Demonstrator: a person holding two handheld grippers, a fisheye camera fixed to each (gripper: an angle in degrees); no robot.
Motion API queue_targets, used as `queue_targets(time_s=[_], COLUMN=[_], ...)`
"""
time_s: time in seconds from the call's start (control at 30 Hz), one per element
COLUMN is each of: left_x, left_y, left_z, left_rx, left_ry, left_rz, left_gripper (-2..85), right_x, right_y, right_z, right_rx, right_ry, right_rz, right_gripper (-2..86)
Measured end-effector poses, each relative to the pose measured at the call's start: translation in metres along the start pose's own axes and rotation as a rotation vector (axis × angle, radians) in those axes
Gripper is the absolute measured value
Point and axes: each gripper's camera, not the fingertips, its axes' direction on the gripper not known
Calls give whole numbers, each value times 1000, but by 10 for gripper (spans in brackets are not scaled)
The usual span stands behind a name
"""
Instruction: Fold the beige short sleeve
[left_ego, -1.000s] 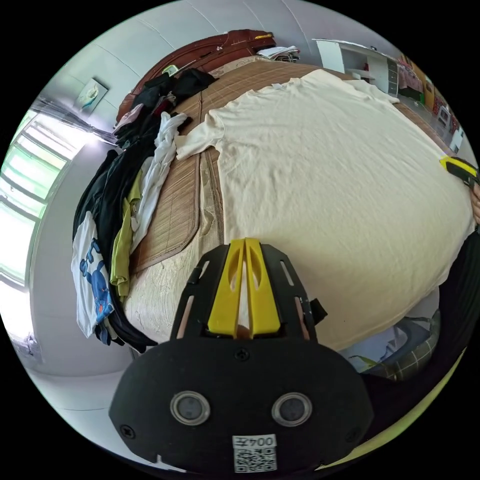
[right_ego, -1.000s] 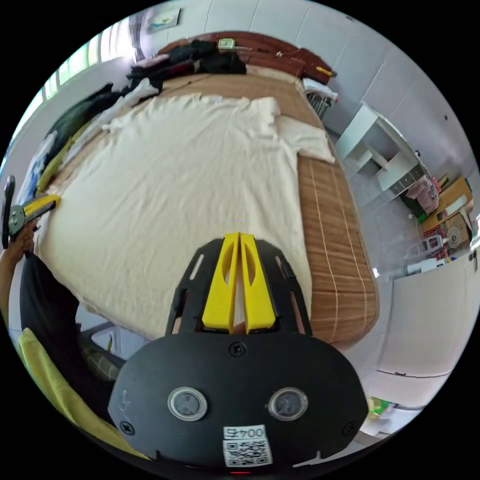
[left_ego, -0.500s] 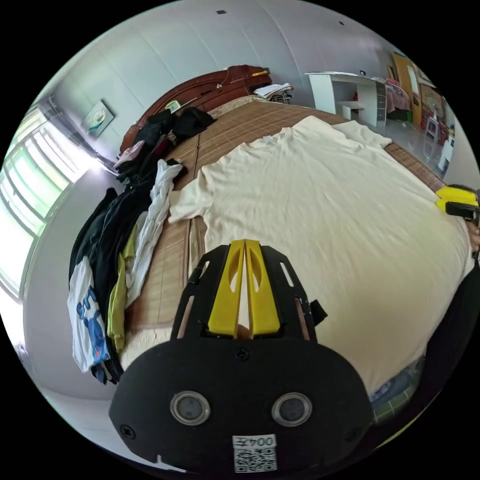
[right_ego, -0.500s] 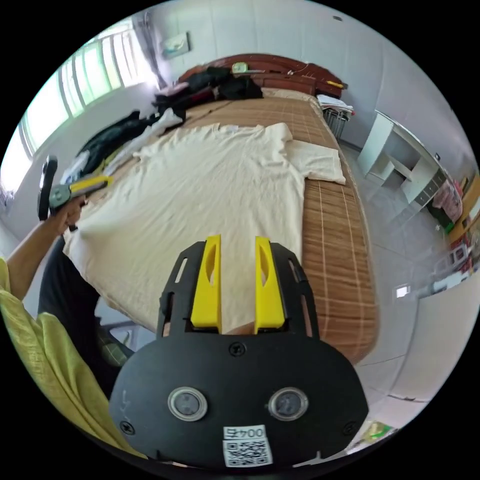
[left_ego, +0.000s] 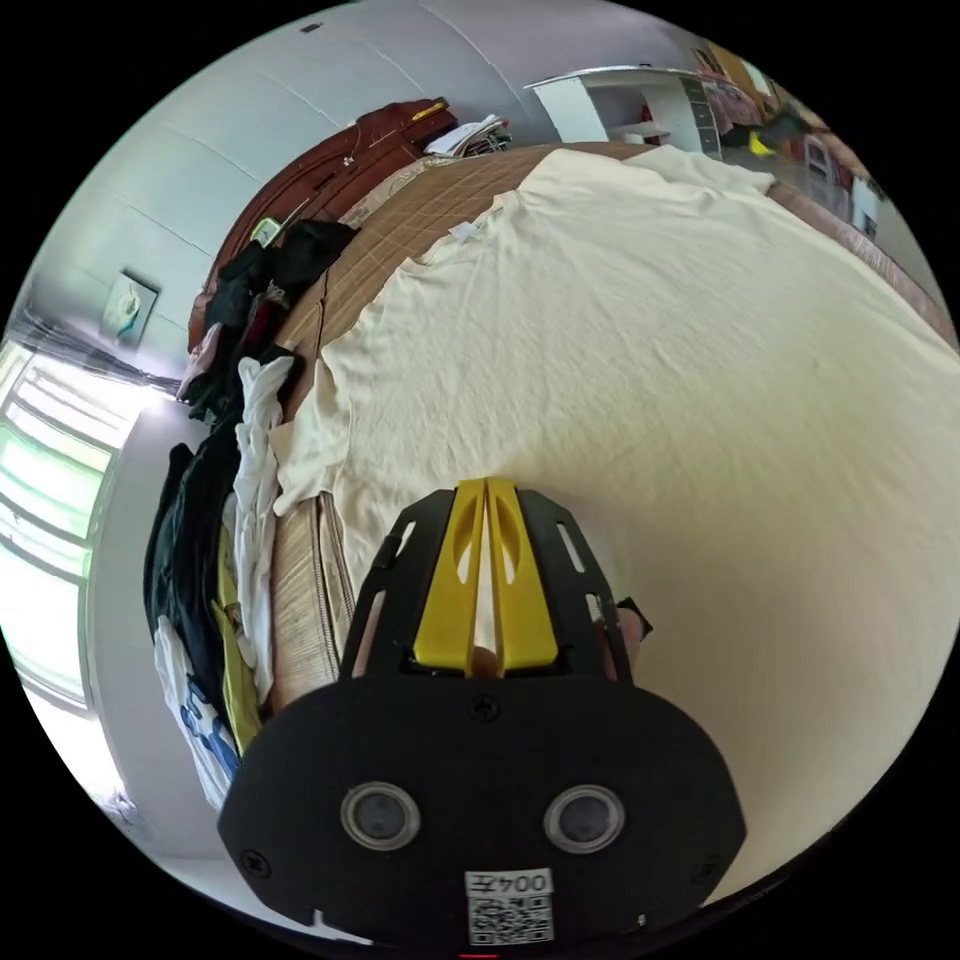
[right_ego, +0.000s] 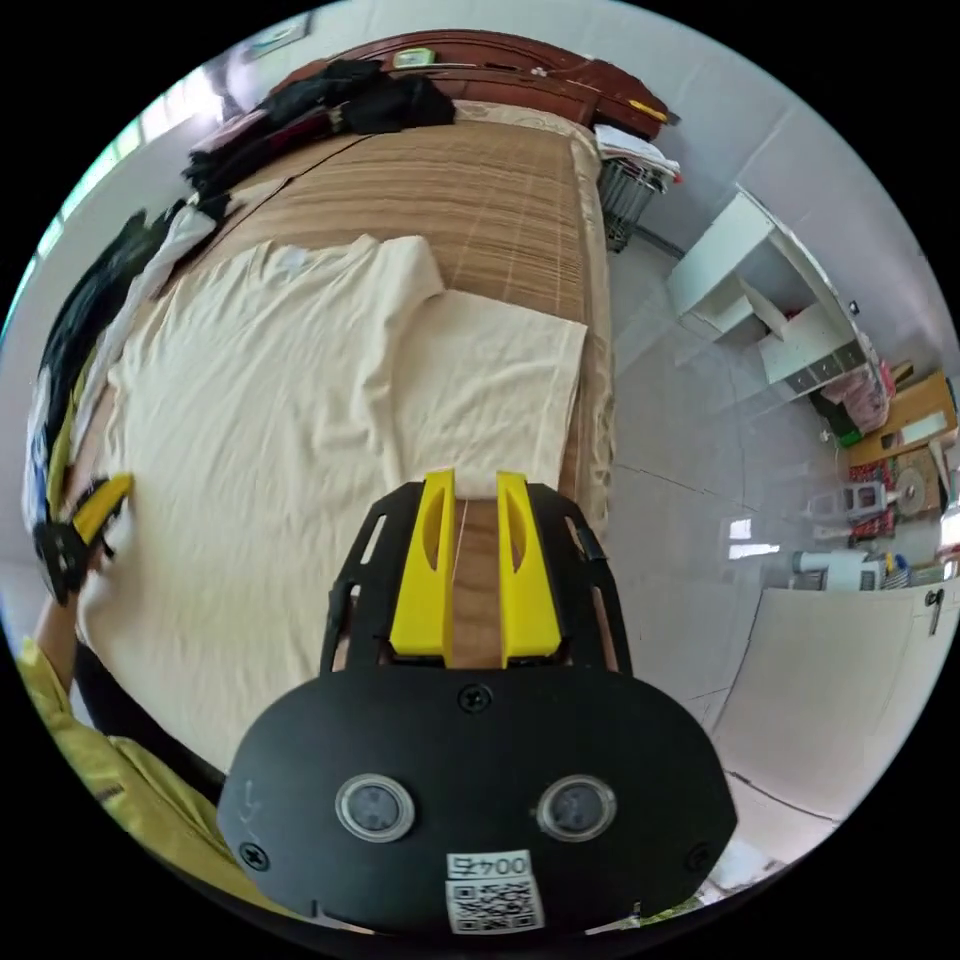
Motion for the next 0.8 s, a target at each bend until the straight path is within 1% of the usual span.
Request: queue_targets(time_s=[0.07, 0.13, 0.23, 0.3, 0.37, 0.53, 0.57, 0.7, 0.73, 0.77, 0.8], left_x=[5, 3, -8, -17, -25, -35, -34, -27, -25, -20, -15], left_y=[2, 3, 4, 5, 7, 9, 9, 9, 9, 9, 9], left_z=[1, 2, 6, 9, 12, 18, 19, 20, 20, 20, 20], left_rx=[16, 20, 25, 30, 33, 39, 39, 41, 41, 41, 40], left_ry=[-25, -25, 42, 85, 125, 180, 180, 151, 141, 116, 89], left_rz=[26, 14, -16, -39, -64, -91, -88, -68, -63, -52, -40], left_gripper=[6, 7, 8, 8, 8, 7, 7, 4, 4, 3, 3], right_x=[27, 37, 39, 30, 12, -20, -24, -7, 6, 23, 30], right_y=[-44, -73, -112, -133, -153, -159, -152, -132, -124, -118, -115], right_z=[24, 40, 59, 75, 93, 123, 122, 128, 127, 124, 122], right_rx=[-7, 5, 36, 13, -13, -39, -13, -26, -20, -15, -15], right_ry=[-96, -106, -113, -112, -61, 35, 66, 221, 208, 121, 76], right_rz=[78, 130, 198, 189, 145, 56, 21, 53, 97, 161, 189], right_gripper=[72, 64, 53, 56, 64, 65, 65, 76, 86, 94, 98])
